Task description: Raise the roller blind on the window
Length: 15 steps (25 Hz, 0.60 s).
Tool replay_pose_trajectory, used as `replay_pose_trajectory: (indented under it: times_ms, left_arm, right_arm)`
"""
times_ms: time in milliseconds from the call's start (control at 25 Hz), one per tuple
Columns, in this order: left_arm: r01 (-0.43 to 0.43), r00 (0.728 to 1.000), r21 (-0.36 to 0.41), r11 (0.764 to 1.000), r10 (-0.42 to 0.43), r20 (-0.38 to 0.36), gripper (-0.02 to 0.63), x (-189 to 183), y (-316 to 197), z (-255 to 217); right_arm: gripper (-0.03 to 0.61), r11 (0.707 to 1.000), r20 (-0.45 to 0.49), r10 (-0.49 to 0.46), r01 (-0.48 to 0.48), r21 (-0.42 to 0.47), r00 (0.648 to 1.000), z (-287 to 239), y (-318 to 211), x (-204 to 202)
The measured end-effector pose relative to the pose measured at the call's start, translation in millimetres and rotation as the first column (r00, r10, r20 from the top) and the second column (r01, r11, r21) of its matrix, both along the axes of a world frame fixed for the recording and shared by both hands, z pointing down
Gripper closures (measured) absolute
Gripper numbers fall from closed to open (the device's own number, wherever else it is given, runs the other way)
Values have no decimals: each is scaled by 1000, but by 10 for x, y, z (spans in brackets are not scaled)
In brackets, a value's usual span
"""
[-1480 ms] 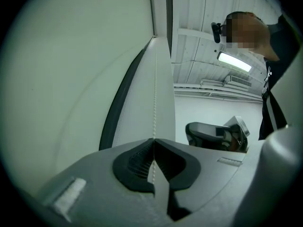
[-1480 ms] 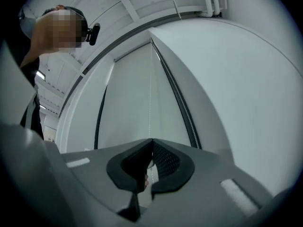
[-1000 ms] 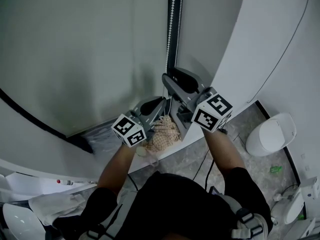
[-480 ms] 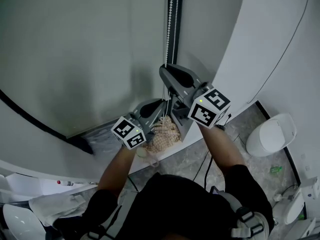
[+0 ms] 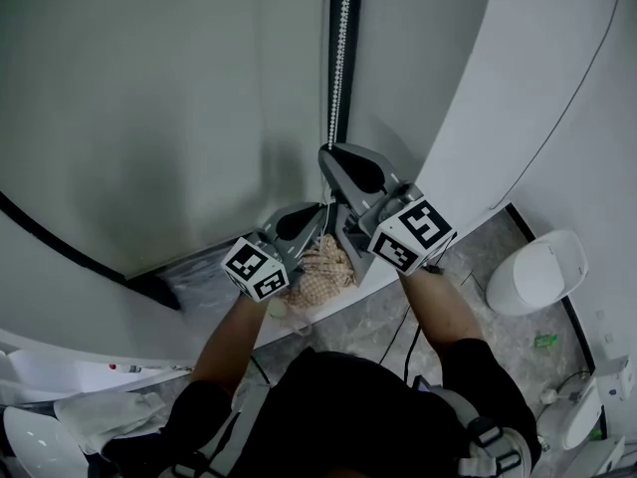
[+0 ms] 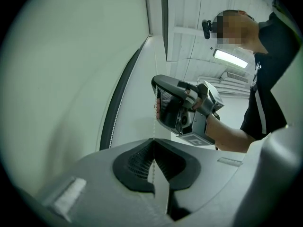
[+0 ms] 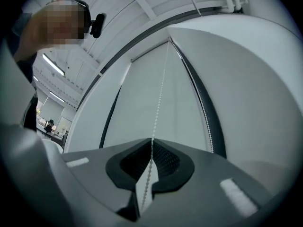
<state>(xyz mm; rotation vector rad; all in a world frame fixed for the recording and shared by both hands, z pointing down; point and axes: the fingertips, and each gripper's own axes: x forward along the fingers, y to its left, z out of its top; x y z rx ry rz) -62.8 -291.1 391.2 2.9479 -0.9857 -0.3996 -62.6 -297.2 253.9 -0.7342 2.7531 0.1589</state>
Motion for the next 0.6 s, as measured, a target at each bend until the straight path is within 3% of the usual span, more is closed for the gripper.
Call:
replay_pose_trajectory:
  times_ms: [400,600]
  left_arm:
    - [-18,998,-199,980,30,59,609,203,-37,1012]
    - [-68,997,-224,972,76,28,609,353,104,1162]
  right_arm:
    - [571,991,-64,11,-19,-133,998,1081,-24,138]
    - [571,989,-48,12,-19,-143,999,1227,80,272]
